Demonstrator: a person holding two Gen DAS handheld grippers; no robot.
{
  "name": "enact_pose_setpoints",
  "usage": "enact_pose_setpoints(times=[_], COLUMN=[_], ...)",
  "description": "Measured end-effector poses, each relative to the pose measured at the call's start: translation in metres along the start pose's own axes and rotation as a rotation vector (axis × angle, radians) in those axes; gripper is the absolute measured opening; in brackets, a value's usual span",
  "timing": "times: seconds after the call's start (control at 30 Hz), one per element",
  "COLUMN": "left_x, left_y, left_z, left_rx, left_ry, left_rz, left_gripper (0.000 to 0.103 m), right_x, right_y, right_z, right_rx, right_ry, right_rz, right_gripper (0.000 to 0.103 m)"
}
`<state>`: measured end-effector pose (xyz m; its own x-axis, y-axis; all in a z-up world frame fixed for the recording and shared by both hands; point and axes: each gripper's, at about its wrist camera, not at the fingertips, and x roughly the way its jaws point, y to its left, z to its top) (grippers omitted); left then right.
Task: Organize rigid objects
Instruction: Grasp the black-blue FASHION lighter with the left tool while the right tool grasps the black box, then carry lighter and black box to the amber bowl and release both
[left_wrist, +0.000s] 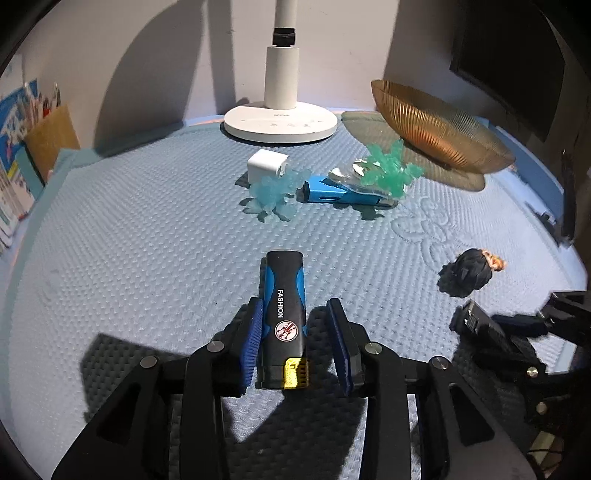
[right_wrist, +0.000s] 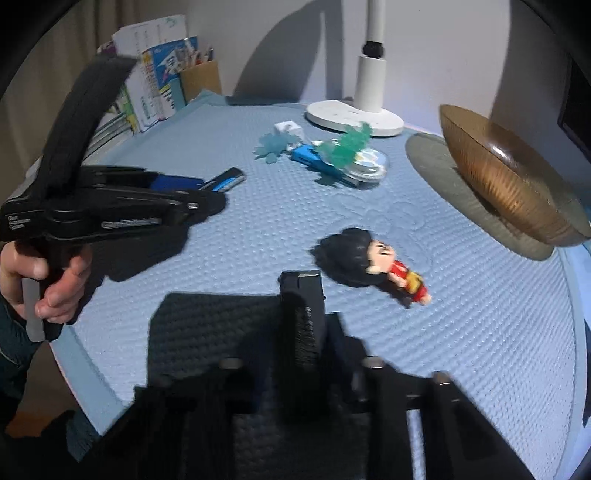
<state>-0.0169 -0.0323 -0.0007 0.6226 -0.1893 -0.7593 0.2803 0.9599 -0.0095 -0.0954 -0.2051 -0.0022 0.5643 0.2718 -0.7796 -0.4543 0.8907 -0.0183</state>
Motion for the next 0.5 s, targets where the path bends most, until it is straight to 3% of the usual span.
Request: enact_pose_setpoints(times=[0.03,0.07,0.17,0.3,0.5], left_x=[0.000,-0.001,-0.007,-0.027,-0.057], left_y=[-0.003,-0.005,-0.006,-0.013,-0.045], left_z=[0.000,0.001,0.003,0.015,0.075], left_rx=[0.013,0.020,0.007,0.013,0.051], left_ry=[-0.001,-0.006,-0.023,-0.087,-0.205], left_rz=[0.013,0.017,-0.008,-0.043,-0.119], left_gripper=[0.029,0.020,0.020,0.020,0.020], right_x=[-0.001,-0.002,-0.015,-0.046,-0.094], right_y=[0.002,0.004,0.001,-0.028,-0.110], right_z=[0.001,0.002,0.010,0.022,0.039], right_rx=[0.005,0.014,0.048,0.134,0.317], right_ry=[0.004,0.005,-0.038,-0.127,-0.251], right_rz=[0.012,0.033,0.090,0.102,-0.074], right_gripper=[0.024,0.024,0.024,0.024,0.024])
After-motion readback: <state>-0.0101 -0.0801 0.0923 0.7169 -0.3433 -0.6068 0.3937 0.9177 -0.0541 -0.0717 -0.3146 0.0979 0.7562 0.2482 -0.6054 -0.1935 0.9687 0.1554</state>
